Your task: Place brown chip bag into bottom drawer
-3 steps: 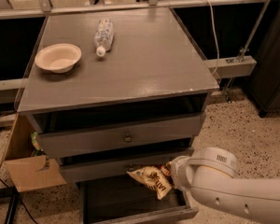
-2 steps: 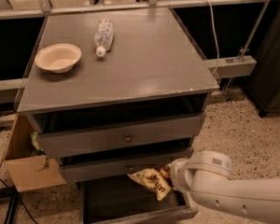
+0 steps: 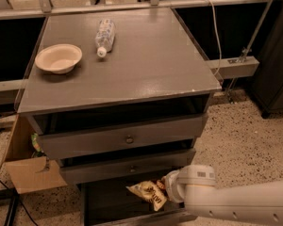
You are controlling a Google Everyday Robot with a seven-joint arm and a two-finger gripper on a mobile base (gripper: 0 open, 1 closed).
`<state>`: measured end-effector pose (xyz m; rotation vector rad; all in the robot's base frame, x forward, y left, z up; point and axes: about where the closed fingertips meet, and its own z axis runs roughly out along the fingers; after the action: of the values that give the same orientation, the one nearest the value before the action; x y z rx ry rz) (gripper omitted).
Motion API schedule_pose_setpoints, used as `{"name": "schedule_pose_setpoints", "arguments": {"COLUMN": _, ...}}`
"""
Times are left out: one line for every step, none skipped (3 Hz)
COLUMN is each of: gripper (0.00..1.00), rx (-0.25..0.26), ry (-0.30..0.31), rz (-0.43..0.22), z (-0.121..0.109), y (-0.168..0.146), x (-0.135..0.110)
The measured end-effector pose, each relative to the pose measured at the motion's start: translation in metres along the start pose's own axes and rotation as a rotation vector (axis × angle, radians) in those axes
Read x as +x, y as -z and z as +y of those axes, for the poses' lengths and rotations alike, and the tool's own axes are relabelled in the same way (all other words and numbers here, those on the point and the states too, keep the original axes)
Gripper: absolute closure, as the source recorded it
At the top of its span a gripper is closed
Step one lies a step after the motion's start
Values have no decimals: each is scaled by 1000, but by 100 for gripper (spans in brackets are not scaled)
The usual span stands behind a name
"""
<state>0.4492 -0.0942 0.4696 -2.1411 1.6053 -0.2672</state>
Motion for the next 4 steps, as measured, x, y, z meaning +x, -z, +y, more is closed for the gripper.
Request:
{"name": "schedule_pose_setpoints", "arguments": {"gripper": 100, "rx": -31, "ry": 13, "rz": 0, "z": 23, "y": -41, "x": -3}}
{"name": "schedule_pose_setpoints", "arguments": {"gripper": 100, "rx": -89, "ry": 32, "rz": -6, "z": 49, "y": -84, "x": -8}}
{"name": "schedule_pose_setpoints", "arguments": {"gripper": 100, "rx": -89, "ry": 32, "rz": -7, "z": 49, "y": -84, "x": -8}}
{"name": "schedule_pose_setpoints", "arguments": {"gripper": 100, "rx": -72, "ry": 55, "rz": -5, "z": 48, "y": -103, "x": -6}}
